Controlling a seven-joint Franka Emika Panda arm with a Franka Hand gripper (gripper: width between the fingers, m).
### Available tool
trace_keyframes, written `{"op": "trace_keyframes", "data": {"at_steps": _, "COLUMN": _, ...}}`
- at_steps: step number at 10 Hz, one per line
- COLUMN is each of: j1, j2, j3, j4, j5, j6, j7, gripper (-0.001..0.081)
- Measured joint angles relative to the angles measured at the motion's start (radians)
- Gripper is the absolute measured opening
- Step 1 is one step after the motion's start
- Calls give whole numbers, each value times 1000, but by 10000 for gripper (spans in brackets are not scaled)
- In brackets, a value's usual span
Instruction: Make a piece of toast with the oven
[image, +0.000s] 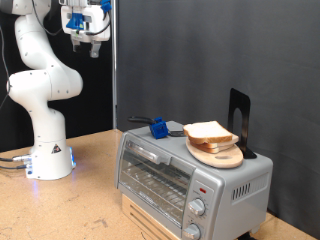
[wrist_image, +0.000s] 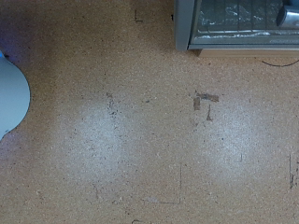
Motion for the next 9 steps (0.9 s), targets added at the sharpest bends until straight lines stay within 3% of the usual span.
{"op": "trace_keyframes", "data": {"at_steps": 2, "j1": 38, "j2": 1, "j3": -43, "j4": 10, "j5": 41, "j6": 6, "j7": -217, "gripper": 682}}
{"op": "trace_keyframes", "data": {"at_steps": 5, "j1": 112, "j2": 25, "j3": -123, "j4": 13, "j5": 48, "j6": 112, "j7": -552, "gripper": 682}}
{"op": "trace_keyframes", "data": {"at_steps": 6, "j1": 104, "j2": 25, "j3": -119, "j4": 13, "j5": 48, "j6": 108, "j7": -511, "gripper": 682}}
{"op": "trace_keyframes", "data": {"at_steps": 7, "j1": 114, "j2": 22, "j3": -125, "j4": 8, "j5": 78, "j6": 120, "j7": -569, "gripper": 682}}
{"op": "trace_keyframes", "data": {"at_steps": 9, "j1": 169, "j2": 22, "j3": -184, "j4": 4, "j5": 155, "j6": 126, "j7": -789, "gripper": 682}}
